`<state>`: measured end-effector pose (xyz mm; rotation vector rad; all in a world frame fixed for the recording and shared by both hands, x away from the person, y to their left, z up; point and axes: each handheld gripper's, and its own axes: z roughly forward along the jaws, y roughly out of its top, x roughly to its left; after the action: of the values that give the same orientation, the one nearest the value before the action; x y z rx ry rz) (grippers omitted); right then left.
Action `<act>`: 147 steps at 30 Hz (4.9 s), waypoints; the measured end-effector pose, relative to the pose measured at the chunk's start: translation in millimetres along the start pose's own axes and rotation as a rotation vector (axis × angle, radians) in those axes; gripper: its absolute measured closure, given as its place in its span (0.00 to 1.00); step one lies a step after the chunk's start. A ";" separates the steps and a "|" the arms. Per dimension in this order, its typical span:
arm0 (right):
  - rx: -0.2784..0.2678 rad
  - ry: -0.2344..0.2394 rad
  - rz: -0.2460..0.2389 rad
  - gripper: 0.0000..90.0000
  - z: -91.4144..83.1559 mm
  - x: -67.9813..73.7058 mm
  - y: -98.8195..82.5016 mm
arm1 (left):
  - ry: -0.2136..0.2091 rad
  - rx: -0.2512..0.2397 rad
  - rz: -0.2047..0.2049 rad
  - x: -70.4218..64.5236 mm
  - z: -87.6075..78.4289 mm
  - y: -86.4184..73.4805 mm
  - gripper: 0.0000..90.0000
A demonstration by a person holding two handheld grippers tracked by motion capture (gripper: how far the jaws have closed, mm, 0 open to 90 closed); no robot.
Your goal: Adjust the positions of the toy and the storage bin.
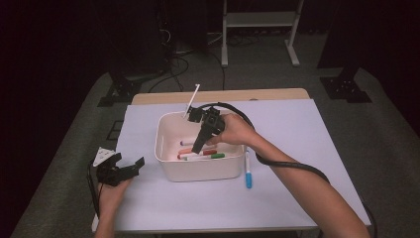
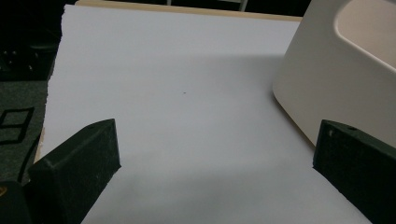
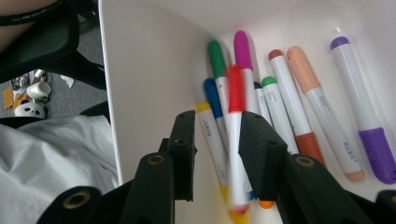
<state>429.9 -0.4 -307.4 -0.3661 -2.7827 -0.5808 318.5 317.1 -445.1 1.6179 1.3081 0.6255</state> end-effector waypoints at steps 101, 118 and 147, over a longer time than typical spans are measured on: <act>-0.242 -0.427 0.499 0.71 38.2 -26.8 -233.2 | 0.001 0.011 0.003 -1.9 0.3 -0.1 0.00; -0.250 -0.337 0.518 0.84 24.2 -34.6 -253.2 | 0.002 0.012 0.006 -1.6 0.6 -0.1 0.00; -0.355 -0.109 0.338 0.84 -108.9 18.1 -199.2 | 0.010 0.011 -0.003 -1.7 0.4 0.2 0.00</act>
<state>376.9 -219.6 -275.7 -0.9458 -2.6200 -0.9907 318.4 315.4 -444.9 1.6232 1.3225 0.6266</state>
